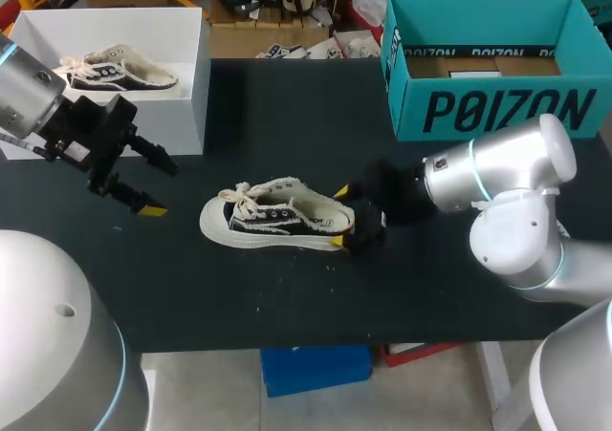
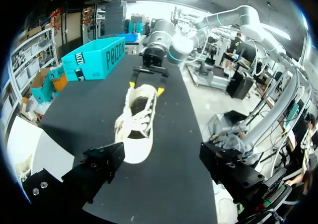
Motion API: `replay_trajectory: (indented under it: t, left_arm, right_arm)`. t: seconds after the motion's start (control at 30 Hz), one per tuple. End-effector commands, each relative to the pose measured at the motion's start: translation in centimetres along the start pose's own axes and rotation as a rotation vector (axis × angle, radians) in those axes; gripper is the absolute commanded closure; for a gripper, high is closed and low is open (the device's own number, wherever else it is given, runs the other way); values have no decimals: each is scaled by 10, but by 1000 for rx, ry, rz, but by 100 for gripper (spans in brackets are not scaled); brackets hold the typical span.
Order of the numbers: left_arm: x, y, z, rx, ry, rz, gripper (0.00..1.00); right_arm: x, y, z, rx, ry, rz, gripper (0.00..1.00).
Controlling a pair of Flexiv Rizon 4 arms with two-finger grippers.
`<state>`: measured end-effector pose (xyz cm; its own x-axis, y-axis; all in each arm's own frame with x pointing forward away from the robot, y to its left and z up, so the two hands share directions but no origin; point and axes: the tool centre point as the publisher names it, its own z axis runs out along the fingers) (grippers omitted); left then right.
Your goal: Take the shoe out of the shoebox, open the shoe tongue, remove and reinsert the insole, then place the shoe into the shoebox
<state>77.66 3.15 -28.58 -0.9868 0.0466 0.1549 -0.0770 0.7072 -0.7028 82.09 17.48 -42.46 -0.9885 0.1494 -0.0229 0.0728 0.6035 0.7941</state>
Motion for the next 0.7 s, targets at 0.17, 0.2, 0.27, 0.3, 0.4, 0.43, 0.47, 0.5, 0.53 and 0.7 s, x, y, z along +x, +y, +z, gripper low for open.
replay_trajectory:
  t: [0.17, 0.2, 0.27, 0.3, 0.4, 0.43, 0.47, 0.5, 0.53, 0.7]
  left_arm:
    - [0, 1, 1, -1, -2, 2, 0]
    - [0, 1, 1, -1, -2, 2, 0]
    - [0, 1, 1, -1, -2, 2, 0]
    - [0, 1, 1, -1, -2, 2, 0]
    - [0, 1, 1, -1, -2, 2, 0]
    - [0, 1, 1, -1, -2, 2, 0]
    - [0, 1, 1, -1, -2, 2, 0]
    - [0, 1, 1, -1, -2, 2, 0]
    - [0, 1, 1, -1, -2, 2, 0]
    - [0, 1, 1, -1, -2, 2, 0]
  right_arm:
    - [2, -6, 8, -15, -6, 8, 0]
    - [3, -7, 9, -16, -7, 9, 0]
    - [3, -9, 10, -17, -10, 11, 0]
    - [3, -9, 10, -18, -14, 12, 0]
    - [3, -11, 12, -28, -19, 7, 0]
    - [2, -12, 13, -30, -16, -2, 0]
    - [2, -12, 14, -29, -18, -3, 40]
    - [2, -12, 14, -28, -25, -4, 80]
    - [2, -12, 14, -28, -25, -4, 100]
    - [2, -12, 14, -28, -25, -4, 100]
